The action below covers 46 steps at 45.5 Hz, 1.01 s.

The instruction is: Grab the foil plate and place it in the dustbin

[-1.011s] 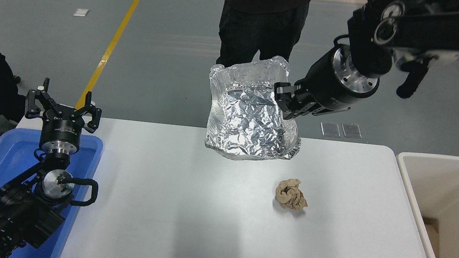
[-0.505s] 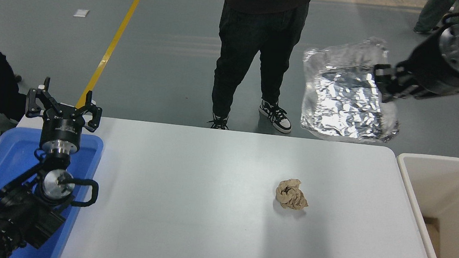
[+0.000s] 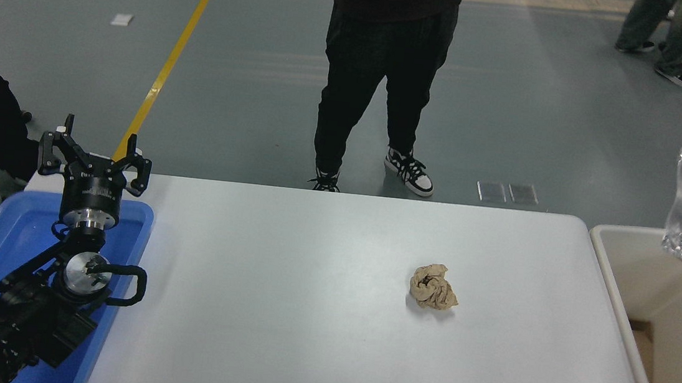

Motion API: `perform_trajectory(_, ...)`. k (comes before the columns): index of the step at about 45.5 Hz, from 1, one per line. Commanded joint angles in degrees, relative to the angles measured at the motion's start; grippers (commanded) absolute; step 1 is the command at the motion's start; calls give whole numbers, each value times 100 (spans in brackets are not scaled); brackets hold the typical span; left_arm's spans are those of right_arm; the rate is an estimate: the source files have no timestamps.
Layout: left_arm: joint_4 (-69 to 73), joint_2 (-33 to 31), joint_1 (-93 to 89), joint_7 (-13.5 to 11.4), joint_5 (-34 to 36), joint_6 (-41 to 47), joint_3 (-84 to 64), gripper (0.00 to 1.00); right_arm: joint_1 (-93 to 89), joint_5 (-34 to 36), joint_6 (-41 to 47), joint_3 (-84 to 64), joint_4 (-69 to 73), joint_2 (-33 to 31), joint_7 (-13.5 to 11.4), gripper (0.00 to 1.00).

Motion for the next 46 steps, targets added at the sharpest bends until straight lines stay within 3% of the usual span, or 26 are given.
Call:
perform_trajectory(1,3,4,-1,-1,-3,0,2,99,-2971,-169,-1039,1341,-1259,-193,-13,0)
perform_trajectory(19,3,4,-1,-1,-3,0,2,99,-6242,-47,-1330,3434,-3966,1212,-110,0)
perform_trajectory(32,3,4,-1,-1,-3,0,-7,99,-6674,481,-1339,3619,-4609,2153,-760,0)
perform_trajectory(35,3,4,-1,-1,-3,0,-7,99,-6682,472,-1365,3619,-4609,2276,-795,1)
perform_trajectory(43,3,4,-1,-1,-3,0,-7,99,-6700,463,-1427,3558,-4680,2408,-804,18)
perform_trajectory(45,3,4,-1,-1,-3,0,-7,99,-6683,463,-1427,3549,-4680,2408,-795,38)
perform_trajectory(46,3,4,-1,-1,-3,0,2,99,-6674,463,-1427,3540,-4662,2408,-795,62)
